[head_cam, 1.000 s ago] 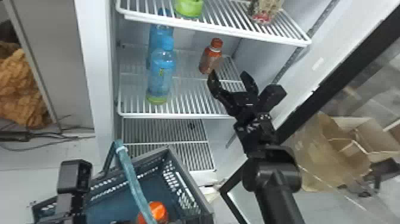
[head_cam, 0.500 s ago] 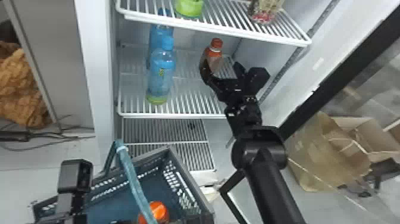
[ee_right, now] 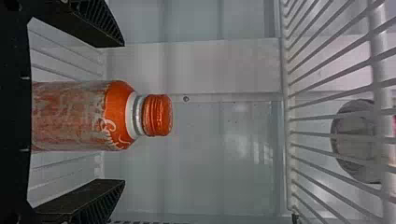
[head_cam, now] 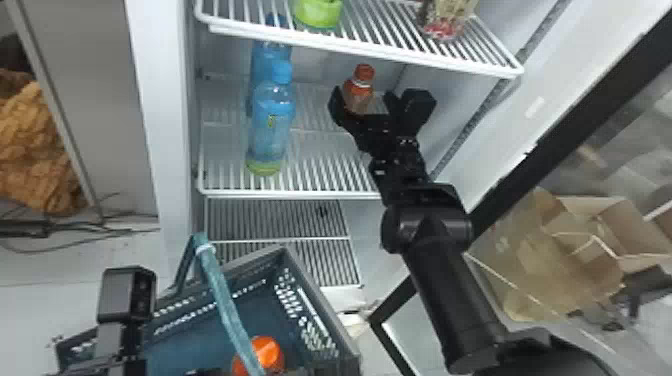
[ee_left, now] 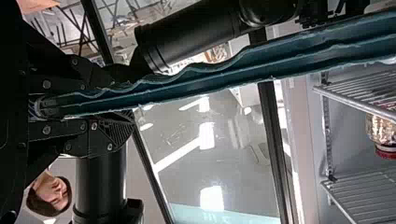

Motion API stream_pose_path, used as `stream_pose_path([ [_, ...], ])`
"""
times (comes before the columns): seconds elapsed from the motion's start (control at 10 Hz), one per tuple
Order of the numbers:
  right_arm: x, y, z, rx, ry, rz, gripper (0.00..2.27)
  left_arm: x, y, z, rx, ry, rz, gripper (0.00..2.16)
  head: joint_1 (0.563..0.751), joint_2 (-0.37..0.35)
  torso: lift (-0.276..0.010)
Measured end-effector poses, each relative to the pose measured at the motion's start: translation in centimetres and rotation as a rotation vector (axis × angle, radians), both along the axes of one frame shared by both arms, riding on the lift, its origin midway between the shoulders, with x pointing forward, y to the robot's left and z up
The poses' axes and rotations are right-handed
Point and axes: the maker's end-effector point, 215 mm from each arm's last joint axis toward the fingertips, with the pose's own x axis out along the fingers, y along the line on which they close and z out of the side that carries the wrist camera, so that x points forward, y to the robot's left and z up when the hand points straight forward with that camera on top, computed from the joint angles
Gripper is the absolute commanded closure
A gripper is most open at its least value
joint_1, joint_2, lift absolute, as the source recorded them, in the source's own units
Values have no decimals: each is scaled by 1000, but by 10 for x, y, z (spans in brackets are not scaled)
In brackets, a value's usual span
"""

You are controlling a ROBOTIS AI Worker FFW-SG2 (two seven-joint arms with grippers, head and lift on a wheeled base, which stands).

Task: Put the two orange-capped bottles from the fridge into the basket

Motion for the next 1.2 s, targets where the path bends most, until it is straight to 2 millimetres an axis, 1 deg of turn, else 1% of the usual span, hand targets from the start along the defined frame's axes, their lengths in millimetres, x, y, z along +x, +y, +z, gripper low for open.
stream_pose_path([
  [0.3, 11, 0, -8, -14, 31, -19, 16, 0, 0, 0, 0, -1, -2, 1170, 695, -350, -235],
  [0.5, 17, 0, -11, -19, 52, -22, 125, 0, 0, 1, 0, -3, -3, 1170, 695, -350, -235],
  [0.6, 20, -1, -10, -20, 59, -26, 222, 0, 0, 1, 0, -3, -3, 1170, 695, -350, -235],
  [0.8, 25, -3, -8, -22, 65, -26, 772, 0, 0, 0, 0, -2, -2, 1170, 695, -350, -235],
  [1.0, 26, -3, -6, -22, 64, -27, 788, 0, 0, 0, 0, -1, -1, 1170, 695, -350, -235],
  [1.2, 23, -3, -11, -23, 71, -27, 829, 0, 0, 0, -1, 2, 1, 1170, 695, -350, -235],
])
